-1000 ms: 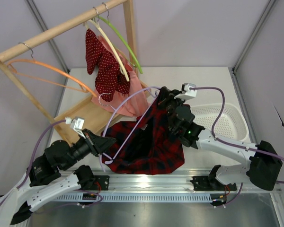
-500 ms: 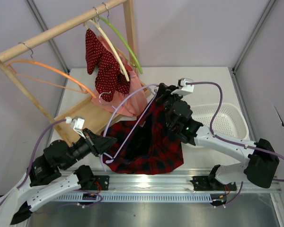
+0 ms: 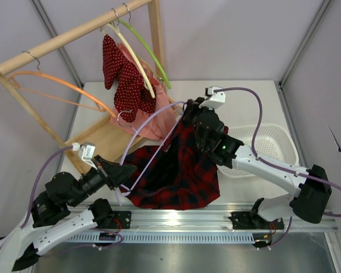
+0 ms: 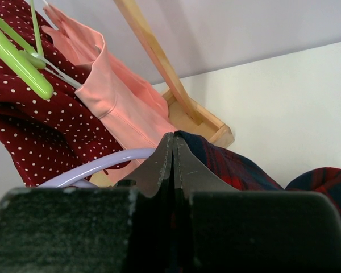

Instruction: Place the skirt on the hanger

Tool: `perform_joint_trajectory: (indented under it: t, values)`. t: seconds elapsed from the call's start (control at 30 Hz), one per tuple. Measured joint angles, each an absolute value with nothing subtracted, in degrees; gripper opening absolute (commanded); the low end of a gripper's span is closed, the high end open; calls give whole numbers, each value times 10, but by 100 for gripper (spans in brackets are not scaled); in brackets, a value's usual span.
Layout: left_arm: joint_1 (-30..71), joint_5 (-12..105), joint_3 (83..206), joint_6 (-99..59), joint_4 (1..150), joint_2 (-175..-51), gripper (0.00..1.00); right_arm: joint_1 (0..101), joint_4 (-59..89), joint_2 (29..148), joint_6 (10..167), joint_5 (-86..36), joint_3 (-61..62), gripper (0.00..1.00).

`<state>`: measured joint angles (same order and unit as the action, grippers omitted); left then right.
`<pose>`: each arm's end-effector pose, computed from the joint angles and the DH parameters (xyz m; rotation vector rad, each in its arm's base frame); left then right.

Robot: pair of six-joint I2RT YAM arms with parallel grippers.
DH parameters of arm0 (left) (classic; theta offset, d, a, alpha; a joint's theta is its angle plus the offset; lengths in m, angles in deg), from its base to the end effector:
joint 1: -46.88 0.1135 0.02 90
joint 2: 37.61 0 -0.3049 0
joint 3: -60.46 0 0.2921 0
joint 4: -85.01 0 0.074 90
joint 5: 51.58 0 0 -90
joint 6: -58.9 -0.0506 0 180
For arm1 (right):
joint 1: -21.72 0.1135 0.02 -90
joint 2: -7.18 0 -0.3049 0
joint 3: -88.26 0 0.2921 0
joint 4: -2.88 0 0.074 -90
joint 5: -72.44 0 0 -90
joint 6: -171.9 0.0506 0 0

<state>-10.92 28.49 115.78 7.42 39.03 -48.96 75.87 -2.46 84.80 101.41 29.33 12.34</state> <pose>0.0367 -0.0419 0.3720 0.1464 1.7271 -1.1424 0.2378 0.2661 0.4095 0.2007 1.5282 0.4081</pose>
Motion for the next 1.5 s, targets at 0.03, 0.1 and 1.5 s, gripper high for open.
perform_joint_trajectory:
  t: [0.03, 0.1, 1.5]
  values:
    - [-109, 286, 1158, 72, 391, -492, 0, 759, -16, 848, 1016, 291, 119, 0]
    - [-109, 288, 1158, 68, 396, -496, 0, 757, 0, 848, 1020, 285, 110, 0]
    - [-109, 281, 1154, 53, 422, -464, 0, 771, 88, 862, 1074, 234, 94, 11]
